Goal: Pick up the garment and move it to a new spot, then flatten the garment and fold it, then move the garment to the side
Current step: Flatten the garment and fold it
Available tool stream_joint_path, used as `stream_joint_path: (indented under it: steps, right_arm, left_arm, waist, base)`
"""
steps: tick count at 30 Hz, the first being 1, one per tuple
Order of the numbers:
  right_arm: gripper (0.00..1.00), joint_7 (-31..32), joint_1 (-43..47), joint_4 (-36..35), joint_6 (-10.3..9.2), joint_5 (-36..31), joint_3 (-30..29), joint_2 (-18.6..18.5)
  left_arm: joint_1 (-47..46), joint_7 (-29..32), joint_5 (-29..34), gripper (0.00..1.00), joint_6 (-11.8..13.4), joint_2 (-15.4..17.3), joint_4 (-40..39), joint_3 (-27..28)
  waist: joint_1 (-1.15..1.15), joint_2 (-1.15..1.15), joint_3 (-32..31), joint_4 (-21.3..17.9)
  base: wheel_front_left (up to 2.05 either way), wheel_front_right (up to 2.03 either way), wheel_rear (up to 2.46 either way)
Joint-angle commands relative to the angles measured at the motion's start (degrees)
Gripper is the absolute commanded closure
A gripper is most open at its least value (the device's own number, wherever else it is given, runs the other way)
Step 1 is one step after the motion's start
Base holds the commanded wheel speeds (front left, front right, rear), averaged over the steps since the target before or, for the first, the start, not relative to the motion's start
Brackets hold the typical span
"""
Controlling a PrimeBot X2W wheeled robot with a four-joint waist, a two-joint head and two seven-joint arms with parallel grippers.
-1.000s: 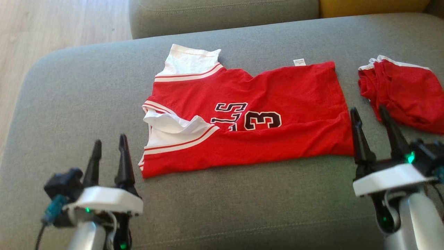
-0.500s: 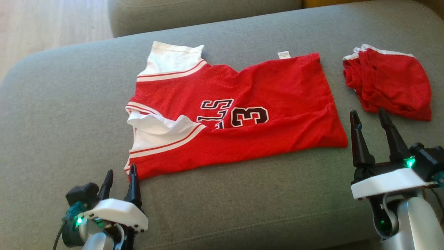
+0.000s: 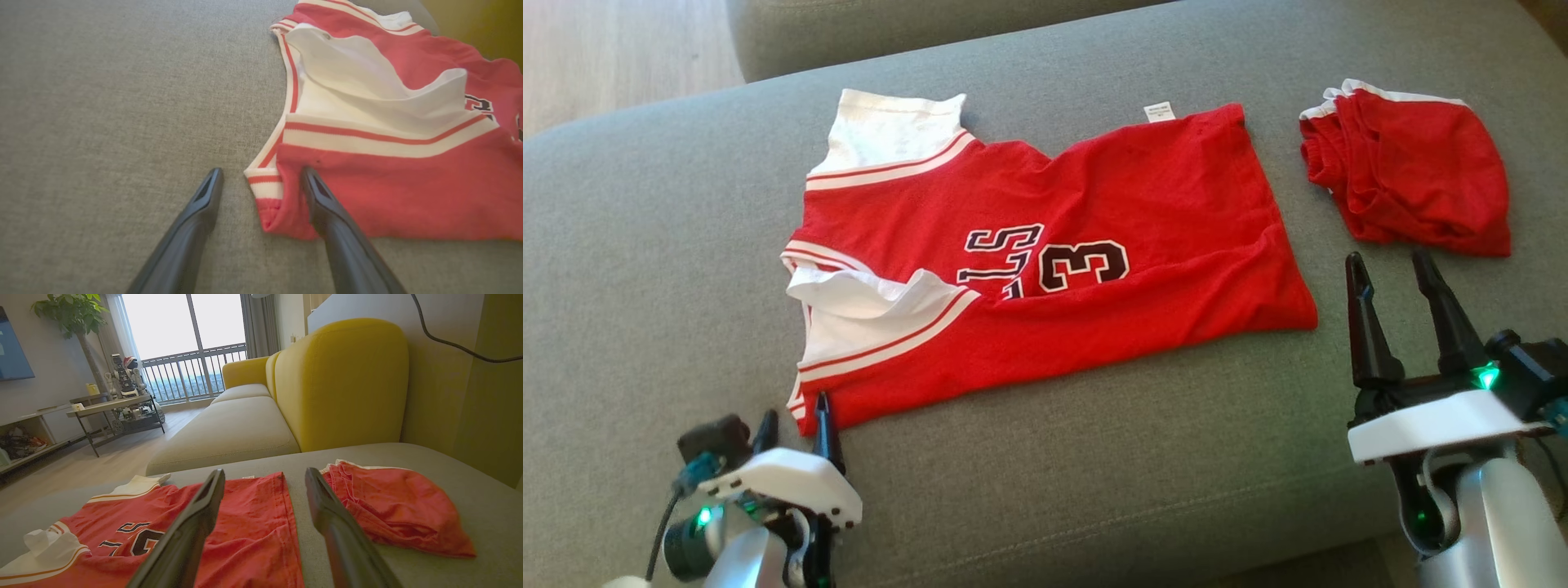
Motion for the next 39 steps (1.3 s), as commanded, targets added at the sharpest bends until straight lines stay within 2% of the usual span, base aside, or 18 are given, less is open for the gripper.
stream_joint_path:
  steps: [1, 4, 5, 6, 11, 16, 23, 29, 34, 39]
  right_arm:
    - [0.00, -0.52, -2.26, -1.68, -0.02, -0.06, 1.14, 0.04]
    - [0.00, -0.52, -2.32, -1.32, -0.02, 0.06, 1.02, 0.04]
    - [0.00, -0.52, -2.35, -1.18, -0.02, 0.10, 0.95, 0.04]
    - [0.00, -0.52, -2.38, -1.05, -0.02, 0.12, 0.86, 0.04]
    - [0.00, -0.52, -2.22, 1.40, -0.02, 0.71, 0.29, 0.04]
    - [0.00, 0.10, -2.86, 8.26, -0.02, 3.63, -1.01, 0.04]
    - [0.00, 4.56, -7.18, 20.88, -0.02, 14.25, -4.08, 0.05]
    - [0.00, 6.61, -12.12, 32.63, -0.02, 22.28, -5.31, 0.05]
    - [0.00, 6.67, -17.06, 41.62, -0.02, 28.56, -3.27, 0.05]
    - [0.00, 5.84, -20.51, 47.04, -0.02, 31.74, 0.30, 0.05]
  left_arm:
    - [-1.43, -0.15, -0.26, 0.00, -0.37, 0.39, 0.38, 1.72]
    - [-2.20, 0.35, -0.43, 0.00, -1.74, 0.38, 2.85, 0.92]
    - [-2.45, 0.63, -0.54, 0.58, -2.39, 0.37, 3.56, 0.59]
    - [-2.72, 0.62, -0.65, 1.00, -2.90, 0.36, 4.04, 0.38]
    - [-3.62, 0.08, -0.40, 1.00, -3.15, 0.34, 4.24, 0.18]
    - [-2.93, -0.22, 1.28, 1.00, -2.62, 0.63, -2.06, 1.42]
    - [1.45, -0.25, 4.45, 1.00, -2.16, 0.47, -12.88, 3.06]
    - [3.24, -0.25, 5.42, 1.00, -2.52, 0.28, -15.84, 2.49]
    - [3.38, -0.25, 5.71, 1.00, -2.71, 0.18, -16.72, 1.47]
    - [2.98, -0.25, 5.96, 1.00, -2.79, 0.13, -16.66, 0.28]
  waist:
    - [0.00, 0.00, 0.00, -0.10]
    - [0.00, 0.00, -0.06, -0.31]
    - [0.00, 0.00, -0.10, -0.35]
    - [0.00, 0.00, -0.15, -0.36]
    - [0.00, 0.00, -0.67, 0.07]
    - [0.00, 0.00, -1.30, 1.60]
    - [0.00, 0.00, -1.46, 3.92]
    - [0.00, 0.00, -1.21, 5.56]
    - [0.00, 0.00, -0.65, 6.68]
    - [0.00, 0.00, -0.09, 7.19]
  base:
    - [0.00, 0.00, 0.00]
    - [0.00, 0.00, 0.00]
    - [0.00, 0.00, 0.00]
    - [0.00, 0.00, 0.00]
    - [0.00, 0.00, 0.00]
    - [0.00, 0.00, 0.00]
    - [0.00, 0.00, 0.00]
    - [0.00, 0.00, 0.00]
    - [0.00, 0.00, 0.00]
    - [0.00, 0.00, 0.00]
